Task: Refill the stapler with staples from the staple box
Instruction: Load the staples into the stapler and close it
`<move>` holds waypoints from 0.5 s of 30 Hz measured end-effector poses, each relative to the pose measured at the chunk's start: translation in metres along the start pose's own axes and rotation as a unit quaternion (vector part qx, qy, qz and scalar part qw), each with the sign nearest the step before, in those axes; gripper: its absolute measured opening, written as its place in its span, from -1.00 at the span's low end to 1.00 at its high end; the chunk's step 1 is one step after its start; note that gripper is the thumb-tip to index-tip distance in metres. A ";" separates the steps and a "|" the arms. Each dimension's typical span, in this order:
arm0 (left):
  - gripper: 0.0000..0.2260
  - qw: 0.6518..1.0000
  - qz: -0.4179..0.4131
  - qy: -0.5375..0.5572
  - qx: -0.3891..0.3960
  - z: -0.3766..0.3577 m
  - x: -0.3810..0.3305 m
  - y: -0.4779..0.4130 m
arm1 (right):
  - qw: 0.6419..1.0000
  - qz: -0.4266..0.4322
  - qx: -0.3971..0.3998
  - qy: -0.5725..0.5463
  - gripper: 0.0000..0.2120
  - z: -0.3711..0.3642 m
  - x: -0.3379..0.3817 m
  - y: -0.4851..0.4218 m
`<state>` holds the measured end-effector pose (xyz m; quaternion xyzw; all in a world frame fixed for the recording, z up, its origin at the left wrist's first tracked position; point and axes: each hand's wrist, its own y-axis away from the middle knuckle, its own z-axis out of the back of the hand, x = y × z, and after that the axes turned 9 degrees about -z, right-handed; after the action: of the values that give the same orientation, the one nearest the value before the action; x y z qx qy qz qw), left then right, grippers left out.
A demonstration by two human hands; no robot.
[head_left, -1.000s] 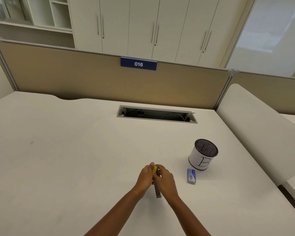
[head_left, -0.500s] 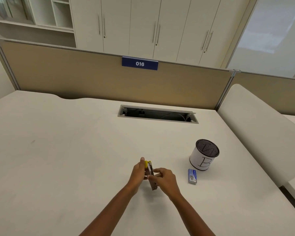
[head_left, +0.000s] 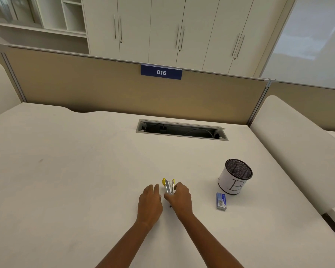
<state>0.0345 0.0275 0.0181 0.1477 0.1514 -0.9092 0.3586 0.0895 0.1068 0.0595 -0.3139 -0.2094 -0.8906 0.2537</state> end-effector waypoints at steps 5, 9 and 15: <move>-0.56 0.999 0.005 -0.031 0.033 -0.002 0.002 0.003 | 0.999 -0.022 -0.009 0.034 -0.79 -0.007 0.002 -0.008; -0.56 0.996 0.020 -0.044 0.072 -0.009 0.007 0.001 | 0.998 -0.033 -0.007 0.048 -0.68 -0.014 0.002 -0.012; -0.55 0.996 0.029 -0.042 0.077 -0.013 0.009 0.000 | 0.997 -0.043 0.001 0.061 -0.66 -0.018 0.004 -0.014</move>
<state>0.0302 0.0269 0.0025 0.1404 0.0615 -0.9130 0.3781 0.0711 0.1069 0.0464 -0.2497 -0.2079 -0.9179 0.2278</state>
